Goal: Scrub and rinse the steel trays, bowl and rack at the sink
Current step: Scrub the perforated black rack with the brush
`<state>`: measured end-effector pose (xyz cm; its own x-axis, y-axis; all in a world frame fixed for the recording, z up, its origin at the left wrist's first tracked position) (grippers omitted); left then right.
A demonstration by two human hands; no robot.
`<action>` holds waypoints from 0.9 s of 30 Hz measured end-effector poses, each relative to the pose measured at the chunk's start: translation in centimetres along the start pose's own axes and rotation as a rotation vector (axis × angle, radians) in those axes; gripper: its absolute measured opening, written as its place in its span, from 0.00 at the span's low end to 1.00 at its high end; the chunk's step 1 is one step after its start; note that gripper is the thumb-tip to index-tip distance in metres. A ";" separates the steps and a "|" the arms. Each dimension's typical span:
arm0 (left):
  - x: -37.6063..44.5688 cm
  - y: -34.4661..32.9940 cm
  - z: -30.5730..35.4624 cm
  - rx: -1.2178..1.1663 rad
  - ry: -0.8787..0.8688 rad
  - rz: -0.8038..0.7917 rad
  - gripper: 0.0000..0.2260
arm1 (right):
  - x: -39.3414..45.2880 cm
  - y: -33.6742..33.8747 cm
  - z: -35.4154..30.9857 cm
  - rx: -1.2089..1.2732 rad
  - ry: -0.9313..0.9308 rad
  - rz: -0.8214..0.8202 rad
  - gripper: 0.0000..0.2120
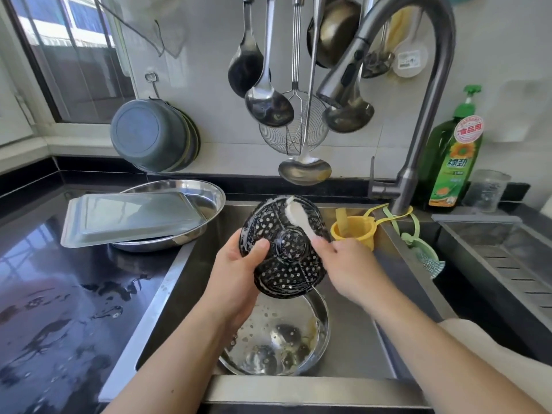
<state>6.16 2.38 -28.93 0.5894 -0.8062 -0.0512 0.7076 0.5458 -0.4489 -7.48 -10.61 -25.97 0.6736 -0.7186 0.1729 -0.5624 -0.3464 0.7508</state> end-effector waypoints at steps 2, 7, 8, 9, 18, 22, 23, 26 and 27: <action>0.0 0.1 0.0 0.016 0.003 0.009 0.11 | 0.2 1.0 1.0 0.046 -0.055 0.064 0.29; 0.1 0.2 -0.4 0.087 0.034 0.020 0.11 | -0.5 -1.4 -0.3 0.064 -0.009 -0.070 0.28; 0.1 0.3 -0.4 0.111 0.036 0.030 0.11 | -0.2 -0.8 0.3 0.094 -0.058 -0.050 0.28; 0.1 0.5 -0.3 0.130 0.035 0.043 0.12 | 0.1 -0.2 1.1 0.129 -0.105 -0.022 0.26; 0.6 1.5 -0.1 -0.047 0.045 0.089 0.14 | 0.3 -1.6 2.6 0.106 -0.132 -0.136 0.26; 0.8 2.3 0.4 -0.014 0.029 0.146 0.13 | 0.1 -2.7 3.2 0.064 -0.139 -0.198 0.25; 0.9 2.6 0.4 0.044 0.026 0.171 0.12 | 0.4 -2.3 3.8 0.042 -0.169 -0.190 0.24; 1.1 3.3 -0.1 0.486 0.006 0.267 0.07 | 0.7 -1.2 5.4 0.082 -0.276 -0.190 0.21; 1.2 3.4 -0.6 0.678 0.008 0.282 0.05 | 0.6 -1.3 5.7 0.118 -0.290 -0.198 0.21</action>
<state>9.07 3.14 -31.02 0.7834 -0.6149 -0.0911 0.6171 0.7516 0.2331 -9.03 -14.00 -30.47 0.6203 -0.7658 -0.1694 -0.4975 -0.5512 0.6699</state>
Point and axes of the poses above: each hand's wrist, its own x-axis towards the middle knuckle, its own y-axis out of the back of the hand, z = x × y, the point moved 7 cm from there along x, towards the middle knuckle, and after that the axes turned 9 degrees about y, right-handed, at the moved point
